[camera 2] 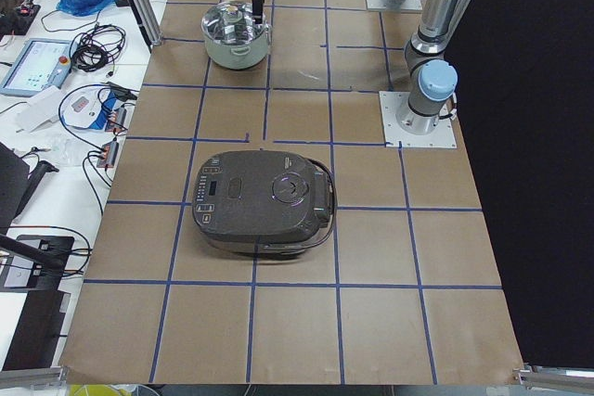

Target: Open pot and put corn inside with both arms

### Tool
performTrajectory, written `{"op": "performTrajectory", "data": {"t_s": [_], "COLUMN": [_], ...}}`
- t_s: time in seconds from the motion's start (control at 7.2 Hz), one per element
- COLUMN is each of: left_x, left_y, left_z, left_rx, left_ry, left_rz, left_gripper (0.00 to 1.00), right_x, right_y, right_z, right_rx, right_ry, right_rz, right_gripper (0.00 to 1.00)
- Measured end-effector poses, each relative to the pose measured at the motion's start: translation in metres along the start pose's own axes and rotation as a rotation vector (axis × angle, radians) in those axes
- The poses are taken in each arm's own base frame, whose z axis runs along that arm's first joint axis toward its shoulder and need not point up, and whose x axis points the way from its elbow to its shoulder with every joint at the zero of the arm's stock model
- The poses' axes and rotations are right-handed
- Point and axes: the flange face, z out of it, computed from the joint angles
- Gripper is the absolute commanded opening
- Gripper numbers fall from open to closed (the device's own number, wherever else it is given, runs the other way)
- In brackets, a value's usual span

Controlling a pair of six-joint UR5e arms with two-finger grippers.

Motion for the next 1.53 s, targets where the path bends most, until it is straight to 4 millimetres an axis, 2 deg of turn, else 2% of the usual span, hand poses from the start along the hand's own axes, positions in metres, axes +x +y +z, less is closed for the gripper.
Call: {"op": "performTrajectory", "data": {"t_s": [0.42, 0.69, 0.83, 1.11, 1.25, 1.53], "left_x": [0.076, 0.116, 0.135, 0.175, 0.184, 0.188], "left_y": [-0.052, -0.081, -0.093, -0.103, -0.103, -0.1], "left_z": [0.047, 0.076, 0.097, 0.142, 0.152, 0.159], "left_rx": [0.039, 0.048, 0.056, 0.068, 0.068, 0.06], "left_ry": [0.014, 0.023, 0.029, 0.037, 0.037, 0.035], "left_rz": [0.094, 0.108, 0.113, 0.11, 0.105, 0.102], "left_gripper": [1.0, 1.0, 1.0, 1.0, 1.0, 1.0], "right_x": [0.0, 0.0, 0.0, 0.0, 0.0, 0.001], "right_y": [0.0, 0.0, 0.0, 0.0, 0.0, 0.0], "right_z": [0.0, 0.0, 0.0, 0.0, 0.0, 0.0], "right_rx": [-0.001, 0.0, 0.0, 0.001, 0.0, 0.0], "right_ry": [0.001, 0.001, 0.001, 0.0, 0.001, 0.001], "right_rz": [0.0, 0.0, 0.0, -0.001, -0.001, 0.0], "right_gripper": [1.0, 1.0, 1.0, 1.0, 1.0, 1.0]}}
